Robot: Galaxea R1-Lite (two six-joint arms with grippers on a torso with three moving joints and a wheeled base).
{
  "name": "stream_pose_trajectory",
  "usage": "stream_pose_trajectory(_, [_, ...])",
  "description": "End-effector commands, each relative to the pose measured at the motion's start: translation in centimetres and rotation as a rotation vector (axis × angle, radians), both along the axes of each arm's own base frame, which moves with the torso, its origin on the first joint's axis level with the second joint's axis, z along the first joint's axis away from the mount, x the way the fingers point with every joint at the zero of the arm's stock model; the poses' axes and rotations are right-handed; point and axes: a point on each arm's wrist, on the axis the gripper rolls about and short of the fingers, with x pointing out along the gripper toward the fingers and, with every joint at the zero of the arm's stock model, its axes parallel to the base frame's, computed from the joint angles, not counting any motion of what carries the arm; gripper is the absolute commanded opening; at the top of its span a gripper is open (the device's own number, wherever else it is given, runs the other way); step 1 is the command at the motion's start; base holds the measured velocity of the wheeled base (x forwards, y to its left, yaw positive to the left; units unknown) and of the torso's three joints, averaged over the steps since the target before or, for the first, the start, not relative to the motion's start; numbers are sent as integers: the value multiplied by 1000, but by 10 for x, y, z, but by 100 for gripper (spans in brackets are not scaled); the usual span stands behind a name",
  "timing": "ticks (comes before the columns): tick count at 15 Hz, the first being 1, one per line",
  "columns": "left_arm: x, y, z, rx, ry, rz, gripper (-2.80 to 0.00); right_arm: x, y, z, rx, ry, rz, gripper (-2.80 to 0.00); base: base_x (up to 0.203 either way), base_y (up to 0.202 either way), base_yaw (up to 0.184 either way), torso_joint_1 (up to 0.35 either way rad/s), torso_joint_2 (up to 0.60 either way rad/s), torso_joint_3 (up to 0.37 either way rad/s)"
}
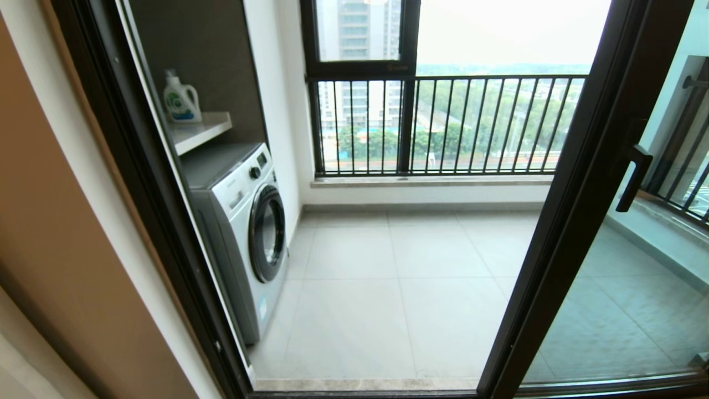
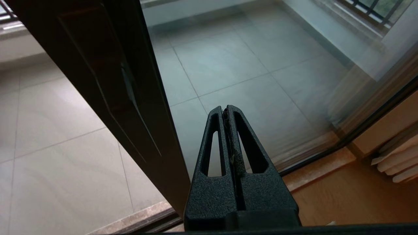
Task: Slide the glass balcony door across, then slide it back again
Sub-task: Close the slid door
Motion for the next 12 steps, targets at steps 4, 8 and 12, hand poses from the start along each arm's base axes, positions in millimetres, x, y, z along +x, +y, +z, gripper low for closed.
stream_pose_trajectory(4, [0,0,0,0,2,0,-280,43,-29,-33,48,57,8,-280,0,0,0,0,0,0])
stream_pose_trajectory(8, [0,0,0,0,2,0,-280,50,-28,-42,72,67,37,-280,0,0,0,0,0,0])
stream_pose_trajectory(12, [0,0,0,0,2,0,-280,67,-9,-46,78,30,99,-280,0,0,0,0,0,0])
